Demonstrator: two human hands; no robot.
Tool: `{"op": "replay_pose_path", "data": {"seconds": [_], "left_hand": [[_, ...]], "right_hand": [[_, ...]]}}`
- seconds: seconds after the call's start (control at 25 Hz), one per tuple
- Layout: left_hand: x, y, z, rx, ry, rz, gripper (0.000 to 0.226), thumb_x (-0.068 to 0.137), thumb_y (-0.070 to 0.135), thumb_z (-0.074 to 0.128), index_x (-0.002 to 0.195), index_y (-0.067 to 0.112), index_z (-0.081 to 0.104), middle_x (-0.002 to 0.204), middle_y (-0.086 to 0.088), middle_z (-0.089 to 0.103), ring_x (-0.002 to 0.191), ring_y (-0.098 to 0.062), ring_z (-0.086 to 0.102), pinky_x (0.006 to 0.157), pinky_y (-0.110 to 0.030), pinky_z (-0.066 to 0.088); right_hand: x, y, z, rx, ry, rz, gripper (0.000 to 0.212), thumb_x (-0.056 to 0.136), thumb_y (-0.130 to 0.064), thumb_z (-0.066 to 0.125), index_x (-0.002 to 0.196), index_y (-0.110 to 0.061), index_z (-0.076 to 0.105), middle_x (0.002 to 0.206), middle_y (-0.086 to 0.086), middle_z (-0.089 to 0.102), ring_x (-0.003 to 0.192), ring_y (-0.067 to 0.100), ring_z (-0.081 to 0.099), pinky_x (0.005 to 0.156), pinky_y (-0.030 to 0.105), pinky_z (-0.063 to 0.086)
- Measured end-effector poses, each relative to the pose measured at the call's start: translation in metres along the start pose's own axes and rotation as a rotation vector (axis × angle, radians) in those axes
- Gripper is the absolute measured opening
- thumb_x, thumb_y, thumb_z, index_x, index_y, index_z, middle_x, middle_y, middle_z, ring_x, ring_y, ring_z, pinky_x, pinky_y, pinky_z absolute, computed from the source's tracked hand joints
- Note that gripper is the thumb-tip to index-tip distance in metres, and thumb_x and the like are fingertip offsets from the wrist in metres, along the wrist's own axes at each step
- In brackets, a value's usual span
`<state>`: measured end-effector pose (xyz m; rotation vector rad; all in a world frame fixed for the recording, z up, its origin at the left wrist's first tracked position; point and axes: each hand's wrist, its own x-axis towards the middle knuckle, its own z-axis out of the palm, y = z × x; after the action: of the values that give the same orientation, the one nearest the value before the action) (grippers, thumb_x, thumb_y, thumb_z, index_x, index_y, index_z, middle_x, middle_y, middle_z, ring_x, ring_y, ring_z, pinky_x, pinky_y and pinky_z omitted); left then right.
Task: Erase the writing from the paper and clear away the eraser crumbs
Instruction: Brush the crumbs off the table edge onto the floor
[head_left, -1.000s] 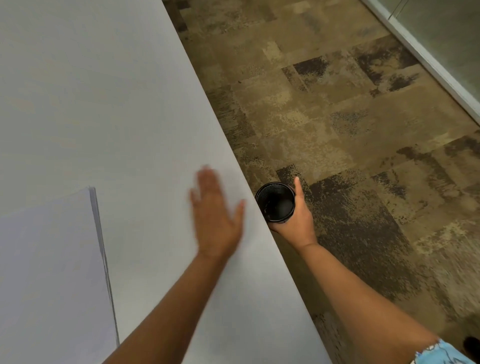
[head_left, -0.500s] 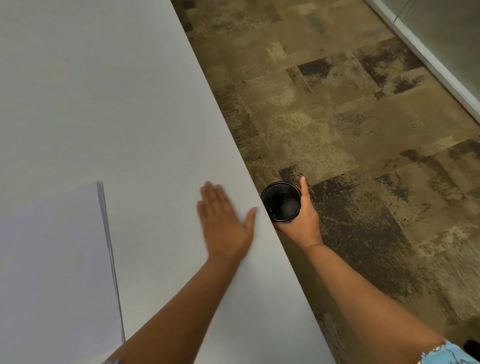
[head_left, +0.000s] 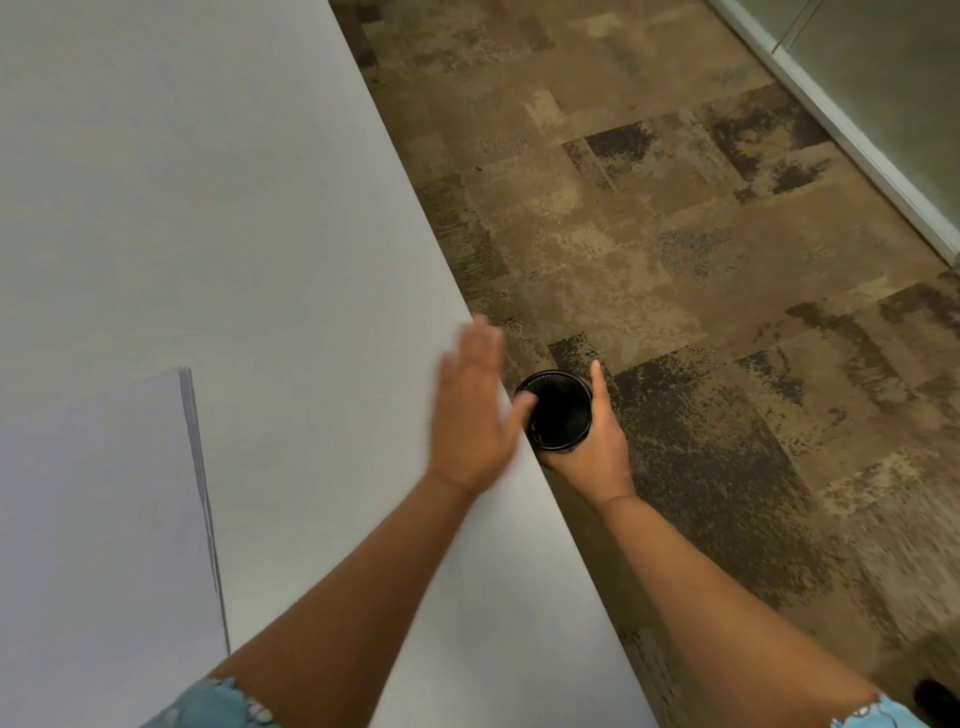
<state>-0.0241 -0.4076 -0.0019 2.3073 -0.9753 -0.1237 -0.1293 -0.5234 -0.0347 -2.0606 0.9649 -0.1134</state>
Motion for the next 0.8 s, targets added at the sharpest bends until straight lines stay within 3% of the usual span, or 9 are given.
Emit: {"op": "replay_pose_path", "data": {"seconds": [0.08, 0.16, 0.28, 0.4, 0.6, 0.72, 0.8], "left_hand": [[0.005, -0.047, -0.026, 0.192, 0.164, -0.335, 0.072, 0.090, 0.041, 0.034, 0.145, 0.002, 0.009, 0.154, -0.019, 0.006, 0.142, -0.028, -0.003, 0.114, -0.042, -0.001], [0.003, -0.092, -0.050, 0.323, 0.197, -0.562, 0.075, 0.092, 0.045, 0.032, 0.145, 0.000, 0.005, 0.155, -0.019, 0.001, 0.143, -0.030, -0.005, 0.114, -0.045, -0.002], [-0.001, -0.126, -0.063, 0.388, 0.070, -0.664, 0.080, 0.091, 0.056, 0.024, 0.145, 0.000, 0.002, 0.156, -0.017, -0.001, 0.143, -0.027, -0.006, 0.116, -0.047, 0.001], [0.013, -0.112, -0.047, 0.416, -0.023, -0.545, 0.082, 0.090, 0.059, 0.023, 0.146, 0.001, 0.004, 0.156, -0.016, 0.002, 0.144, -0.027, -0.002, 0.116, -0.045, 0.000], [0.018, -0.029, 0.007, 0.356, -0.217, -0.101, 0.080, 0.090, 0.059, 0.026, 0.147, 0.006, 0.005, 0.156, -0.013, 0.001, 0.144, -0.024, -0.005, 0.114, -0.040, -0.008], [0.001, 0.015, 0.026, 0.247, -0.364, 0.153, 0.075, 0.091, 0.057, 0.025, 0.147, 0.008, 0.012, 0.156, -0.011, 0.010, 0.144, -0.020, 0.000, 0.116, -0.041, -0.003], [-0.006, 0.032, 0.022, 0.087, -0.433, 0.279, 0.069, 0.094, 0.049, 0.030, 0.147, 0.009, 0.013, 0.156, -0.008, 0.011, 0.144, -0.015, -0.001, 0.117, -0.040, 0.003]], "right_hand": [[0.001, -0.001, 0.002, 0.008, 0.013, 0.001, 0.120, 0.053, -0.042, 0.084, 0.139, -0.045, 0.000, 0.138, 0.004, 0.046, 0.124, 0.026, 0.044, 0.096, 0.041, 0.040], [-0.002, 0.000, 0.004, 0.025, 0.031, -0.004, 0.123, 0.051, -0.045, 0.084, 0.135, -0.054, -0.005, 0.136, 0.003, 0.048, 0.123, 0.026, 0.046, 0.095, 0.041, 0.041], [0.002, 0.003, 0.006, 0.048, 0.051, 0.005, 0.122, 0.051, -0.044, 0.085, 0.133, -0.055, -0.004, 0.134, 0.004, 0.050, 0.122, 0.026, 0.047, 0.095, 0.039, 0.041], [0.001, 0.004, 0.006, 0.049, 0.054, -0.001, 0.122, 0.051, -0.040, 0.086, 0.134, -0.055, -0.003, 0.135, 0.004, 0.050, 0.122, 0.026, 0.047, 0.095, 0.040, 0.041], [0.003, 0.004, 0.006, 0.025, 0.047, -0.007, 0.118, 0.054, -0.038, 0.083, 0.138, -0.046, 0.000, 0.135, 0.009, 0.049, 0.120, 0.029, 0.048, 0.093, 0.044, 0.044], [0.002, 0.005, 0.007, 0.067, 0.044, -0.026, 0.096, 0.076, -0.026, 0.068, 0.138, -0.045, -0.003, 0.132, 0.011, 0.051, 0.112, 0.031, 0.055, 0.086, 0.037, 0.046], [0.001, 0.005, 0.008, 0.122, 0.050, -0.066, 0.081, 0.085, -0.025, 0.058, 0.137, -0.045, -0.001, 0.137, 0.004, 0.046, 0.118, 0.026, 0.052, 0.092, 0.031, 0.042]]}}
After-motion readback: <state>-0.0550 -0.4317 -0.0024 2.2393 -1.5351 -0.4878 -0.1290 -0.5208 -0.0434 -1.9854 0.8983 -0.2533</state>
